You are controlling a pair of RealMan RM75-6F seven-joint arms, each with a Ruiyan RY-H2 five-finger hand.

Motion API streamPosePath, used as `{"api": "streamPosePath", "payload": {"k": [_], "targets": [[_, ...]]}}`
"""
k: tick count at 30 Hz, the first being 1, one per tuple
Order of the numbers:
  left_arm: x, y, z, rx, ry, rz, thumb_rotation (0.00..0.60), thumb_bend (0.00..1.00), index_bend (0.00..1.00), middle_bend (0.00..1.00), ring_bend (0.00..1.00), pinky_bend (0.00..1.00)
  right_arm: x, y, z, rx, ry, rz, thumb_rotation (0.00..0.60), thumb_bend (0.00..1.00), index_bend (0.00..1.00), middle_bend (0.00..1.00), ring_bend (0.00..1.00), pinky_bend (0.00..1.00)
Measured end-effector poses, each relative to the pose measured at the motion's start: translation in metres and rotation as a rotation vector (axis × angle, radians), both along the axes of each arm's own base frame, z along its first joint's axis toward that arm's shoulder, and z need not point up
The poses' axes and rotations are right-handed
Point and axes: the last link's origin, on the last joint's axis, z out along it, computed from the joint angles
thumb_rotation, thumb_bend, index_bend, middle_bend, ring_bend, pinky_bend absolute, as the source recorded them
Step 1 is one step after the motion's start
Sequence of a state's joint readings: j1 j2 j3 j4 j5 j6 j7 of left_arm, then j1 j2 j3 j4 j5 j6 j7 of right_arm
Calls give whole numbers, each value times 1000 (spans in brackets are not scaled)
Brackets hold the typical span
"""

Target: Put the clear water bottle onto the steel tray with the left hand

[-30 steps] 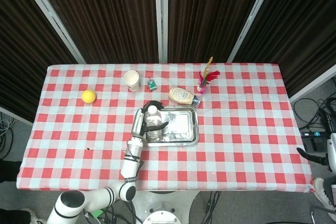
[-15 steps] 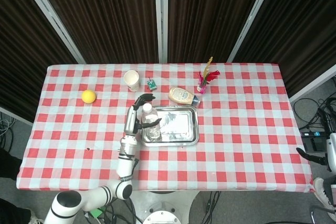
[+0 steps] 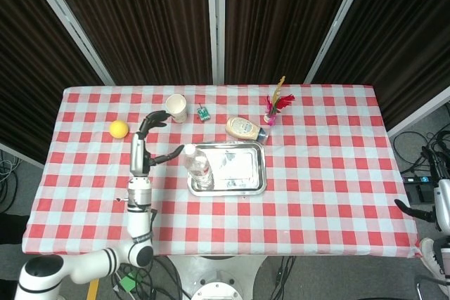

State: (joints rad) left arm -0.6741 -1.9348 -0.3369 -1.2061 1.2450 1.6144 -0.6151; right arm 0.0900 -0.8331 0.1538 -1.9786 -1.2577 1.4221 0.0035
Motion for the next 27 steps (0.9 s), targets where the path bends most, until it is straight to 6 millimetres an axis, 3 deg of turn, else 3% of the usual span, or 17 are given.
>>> {"api": "streamPosePath", "payload": {"k": [9, 14, 18, 20, 27], "targets": [[-3, -3, 80, 118, 58, 0, 600, 7, 315, 406, 328, 361, 0, -3, -4, 15, 11, -4, 600, 39, 59, 142, 0, 0], [-23, -4, 101, 153, 190, 56, 600, 56, 355, 406, 326, 358, 2, -1, -7, 26, 10, 4, 600, 39, 59, 142, 0, 0], [-46, -8, 102, 133, 414, 100, 600, 201, 426, 396, 284, 308, 4, -1, -10, 37, 16, 9, 600, 38, 59, 142, 0, 0], [-58, -10, 102, 113, 547, 125, 595, 206, 416, 377, 257, 291, 4, 0, -11, 40, 20, 12, 600, 38, 59, 142, 0, 0], [-122, -27, 119, -11, 1172, 262, 403, 207, 339, 323, 223, 273, 2, -2, -18, 59, 40, -6, 600, 39, 59, 142, 0, 0]]}}
